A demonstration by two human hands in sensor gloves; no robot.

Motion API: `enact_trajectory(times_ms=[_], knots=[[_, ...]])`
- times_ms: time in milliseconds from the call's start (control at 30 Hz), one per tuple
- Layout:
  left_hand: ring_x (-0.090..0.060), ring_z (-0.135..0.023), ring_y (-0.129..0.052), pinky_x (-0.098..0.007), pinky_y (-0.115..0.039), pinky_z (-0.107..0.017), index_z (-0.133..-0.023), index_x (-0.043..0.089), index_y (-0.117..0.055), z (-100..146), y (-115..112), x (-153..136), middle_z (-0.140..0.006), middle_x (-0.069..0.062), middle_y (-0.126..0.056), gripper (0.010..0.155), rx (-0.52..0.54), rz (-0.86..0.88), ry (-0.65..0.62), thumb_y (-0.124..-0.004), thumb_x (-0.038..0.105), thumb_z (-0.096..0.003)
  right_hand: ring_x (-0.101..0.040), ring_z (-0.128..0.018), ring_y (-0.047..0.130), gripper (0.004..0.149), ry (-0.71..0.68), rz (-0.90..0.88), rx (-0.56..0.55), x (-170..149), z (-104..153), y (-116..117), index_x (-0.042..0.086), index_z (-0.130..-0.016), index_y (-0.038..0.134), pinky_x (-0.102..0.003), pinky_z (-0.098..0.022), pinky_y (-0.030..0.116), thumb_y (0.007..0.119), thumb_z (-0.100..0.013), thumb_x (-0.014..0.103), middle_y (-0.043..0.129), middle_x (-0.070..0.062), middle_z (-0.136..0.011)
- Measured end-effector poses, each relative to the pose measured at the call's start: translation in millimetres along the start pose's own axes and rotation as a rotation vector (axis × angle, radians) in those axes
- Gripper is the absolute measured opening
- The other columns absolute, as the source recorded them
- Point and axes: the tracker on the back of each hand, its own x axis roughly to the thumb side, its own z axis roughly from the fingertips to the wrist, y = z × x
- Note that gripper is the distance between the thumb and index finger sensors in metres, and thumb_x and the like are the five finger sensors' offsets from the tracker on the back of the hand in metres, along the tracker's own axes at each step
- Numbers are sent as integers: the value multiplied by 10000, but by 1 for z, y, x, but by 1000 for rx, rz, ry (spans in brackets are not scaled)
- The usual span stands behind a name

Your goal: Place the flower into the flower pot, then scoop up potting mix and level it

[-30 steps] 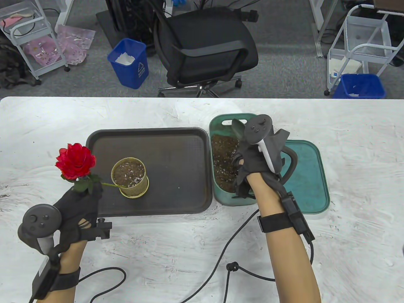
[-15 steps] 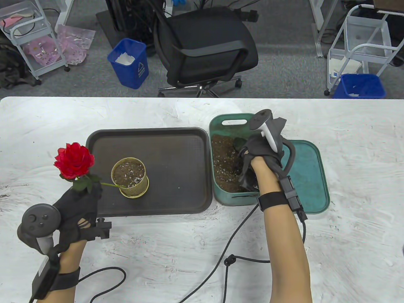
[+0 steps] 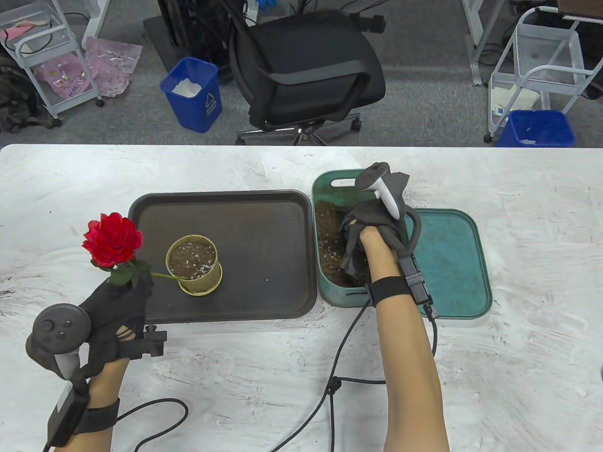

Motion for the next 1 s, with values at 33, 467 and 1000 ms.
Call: enact_trajectory(times_ms=[33, 467, 1000], knots=[[-197, -348, -1157, -363, -964, -339, -739, 206, -991, 0, 0, 0, -572, 41, -1075, 424, 0, 0, 0, -930, 468, -411, -292, -311, 1060, 541, -3, -30, 50, 0, -2, 2, 31, -895, 711, -404, -174, 937, 765, -421, 286, 971, -162, -667], [-196, -347, -1158, -364, -964, -339, -739, 207, -991, 0, 0, 0, -571, 41, -1075, 423, 0, -3, -5, -930, 468, -411, -275, -310, 1075, 546, -49, -392, 263, -27, 15, -1, -16, -891, 669, -381, -154, 962, 712, -430, 273, 952, -181, -665], [-196, -348, -1157, -363, -964, -340, -738, 209, -991, 0, 0, 0, -571, 40, -1075, 422, -2, 0, -5, -930, 467, -411, -284, -330, 1075, 535, -109, -703, 195, -58, 63, -13, 6, -896, 661, -386, -166, 969, 699, -434, 275, 942, -178, -680]])
